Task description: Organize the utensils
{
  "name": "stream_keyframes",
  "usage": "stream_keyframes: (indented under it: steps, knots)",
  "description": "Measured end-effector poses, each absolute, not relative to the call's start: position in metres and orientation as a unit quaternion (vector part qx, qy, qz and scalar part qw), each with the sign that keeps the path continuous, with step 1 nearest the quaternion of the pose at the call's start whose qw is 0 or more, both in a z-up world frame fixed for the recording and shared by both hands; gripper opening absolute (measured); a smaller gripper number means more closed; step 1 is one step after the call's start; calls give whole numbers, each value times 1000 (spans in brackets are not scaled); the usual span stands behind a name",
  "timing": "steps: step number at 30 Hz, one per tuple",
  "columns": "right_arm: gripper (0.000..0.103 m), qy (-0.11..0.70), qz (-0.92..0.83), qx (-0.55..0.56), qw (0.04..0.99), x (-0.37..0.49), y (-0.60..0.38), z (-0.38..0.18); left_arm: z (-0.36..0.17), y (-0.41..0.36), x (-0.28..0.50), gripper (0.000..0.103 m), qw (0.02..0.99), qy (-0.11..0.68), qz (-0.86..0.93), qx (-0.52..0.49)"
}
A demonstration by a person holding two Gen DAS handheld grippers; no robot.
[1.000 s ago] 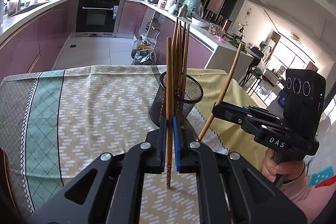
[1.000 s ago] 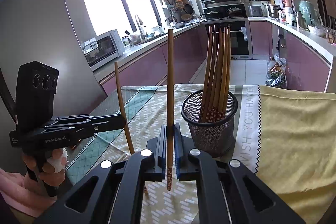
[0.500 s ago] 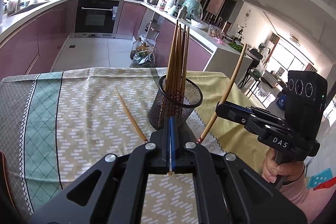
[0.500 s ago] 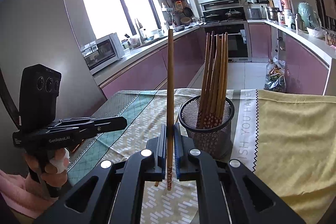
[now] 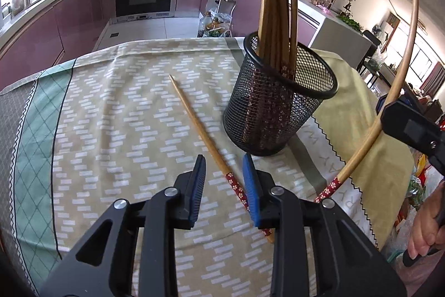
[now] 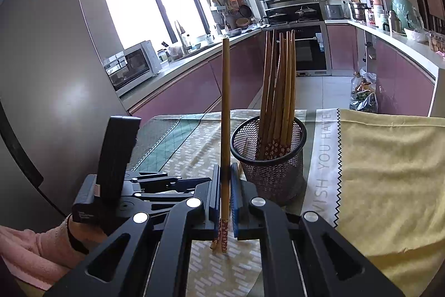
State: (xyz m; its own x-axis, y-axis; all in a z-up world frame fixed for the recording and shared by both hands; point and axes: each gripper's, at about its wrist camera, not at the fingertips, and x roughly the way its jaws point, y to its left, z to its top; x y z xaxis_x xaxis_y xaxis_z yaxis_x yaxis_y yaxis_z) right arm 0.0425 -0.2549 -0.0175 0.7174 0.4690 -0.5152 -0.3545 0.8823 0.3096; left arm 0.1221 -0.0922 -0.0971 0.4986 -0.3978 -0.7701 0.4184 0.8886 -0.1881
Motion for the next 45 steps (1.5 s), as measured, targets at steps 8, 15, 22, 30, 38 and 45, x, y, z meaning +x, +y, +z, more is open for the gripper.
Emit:
stream_keyframes:
  steps: [8, 15, 22, 30, 38, 45]
  knots:
    - [6, 303, 227, 98, 920, 42, -258, -20, -123, -105, 129, 21, 859, 463, -217, 34]
    - [6, 302, 229, 101, 920, 42, -261, -21, -124, -83, 117, 8, 856, 469, -215, 6]
    - [6, 302, 230, 103, 919, 41, -262, -22, -125, -48, 89, 8, 853, 481, -203, -17]
    - [6, 301, 233, 102, 919, 41, -261, -22, -110, -52, 71, 23, 865, 457, -205, 23]
    - [6, 301, 231, 100, 920, 42, -261, -20, -109, -80, 112, 23, 870, 447, -204, 46]
    - [6, 302, 231, 100, 920, 44, -261, -21, -121, -85, 126, 13, 865, 462, -192, 47]
